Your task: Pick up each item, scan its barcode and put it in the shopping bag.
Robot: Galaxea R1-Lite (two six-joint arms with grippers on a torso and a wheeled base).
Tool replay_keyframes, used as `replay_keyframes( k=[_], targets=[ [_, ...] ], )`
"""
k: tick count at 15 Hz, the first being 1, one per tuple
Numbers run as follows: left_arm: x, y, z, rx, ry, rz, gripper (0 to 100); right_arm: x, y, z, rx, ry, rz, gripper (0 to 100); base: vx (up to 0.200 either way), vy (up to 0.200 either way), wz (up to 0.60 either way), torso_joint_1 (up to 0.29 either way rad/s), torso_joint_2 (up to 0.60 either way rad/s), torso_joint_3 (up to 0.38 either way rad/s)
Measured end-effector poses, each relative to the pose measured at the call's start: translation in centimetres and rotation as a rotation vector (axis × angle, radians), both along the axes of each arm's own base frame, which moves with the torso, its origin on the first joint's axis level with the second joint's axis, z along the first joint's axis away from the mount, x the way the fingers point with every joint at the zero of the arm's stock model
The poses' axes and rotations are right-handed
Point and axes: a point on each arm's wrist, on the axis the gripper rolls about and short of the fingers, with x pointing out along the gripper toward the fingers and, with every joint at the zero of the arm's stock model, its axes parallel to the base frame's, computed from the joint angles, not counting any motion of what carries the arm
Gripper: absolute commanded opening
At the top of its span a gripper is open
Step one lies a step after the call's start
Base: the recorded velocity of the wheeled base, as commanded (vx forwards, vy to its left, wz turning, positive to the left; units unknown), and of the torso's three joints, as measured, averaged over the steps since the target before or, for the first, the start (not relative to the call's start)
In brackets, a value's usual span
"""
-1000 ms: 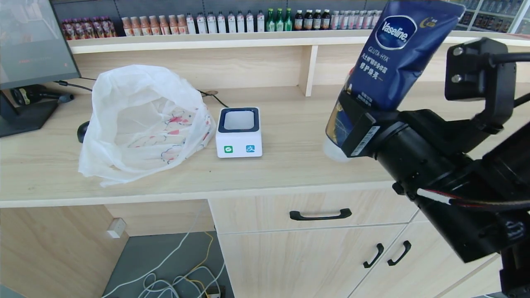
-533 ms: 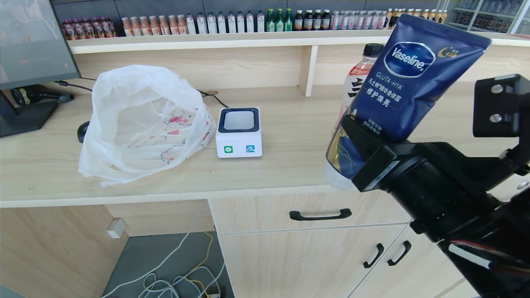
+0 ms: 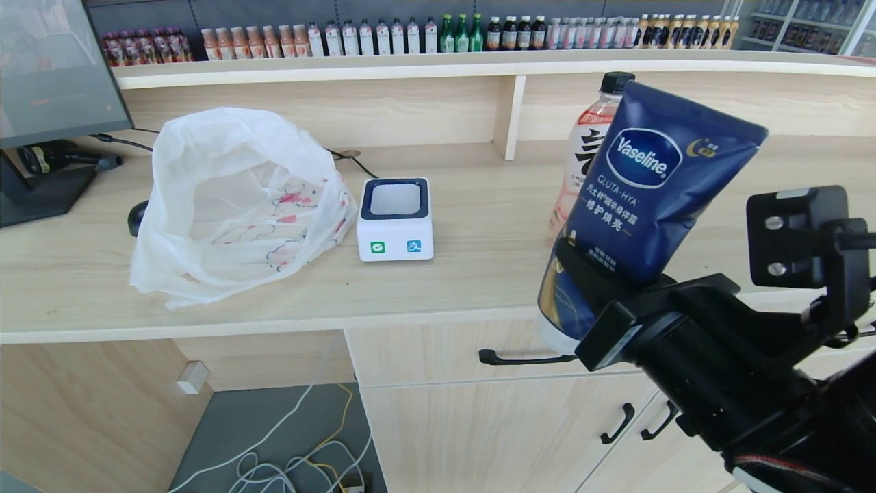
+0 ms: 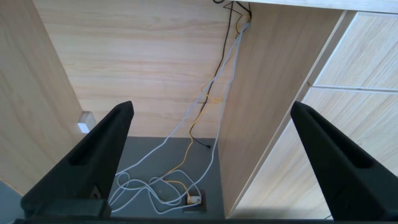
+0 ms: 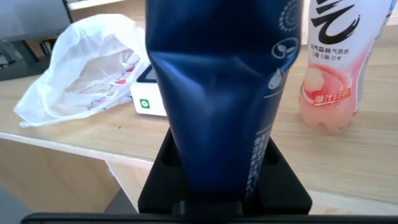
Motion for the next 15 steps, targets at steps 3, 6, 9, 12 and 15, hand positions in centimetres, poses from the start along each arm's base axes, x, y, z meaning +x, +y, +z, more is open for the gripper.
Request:
replay_keyframes(
  k=[3,6,9,12,15],
  targets=[
    [0.0,0.0,0.0,0.0,0.0,0.0,100,-1.3,0.5,-0.4,-0.06,-0.012,-0.033,0,0.0,0.0,0.0,0.0,0.0,0.0],
    [0.0,0.0,0.0,0.0,0.0,0.0,100,-3.5,1.6,-0.9,-0.184,-0.043,-0.012,0,0.0,0.0,0.0,0.0,0.0,0.0],
    [0.0,0.0,0.0,0.0,0.0,0.0,100,-4.9,1.7,-1.2,-0.346,-0.112,0.004,0,0.0,0.0,0.0,0.0,0.0,0.0],
    [0.0,0.0,0.0,0.0,0.0,0.0,100,-5.8,1.5,-0.9,-0.437,-0.175,0.011,0,0.0,0.0,0.0,0.0,0.0,0.0],
    [0.0,0.0,0.0,0.0,0.0,0.0,100,-6.5,1.7,-0.1,-0.549,-0.318,0.082,0,0.0,0.0,0.0,0.0,0.0,0.0]
  ],
)
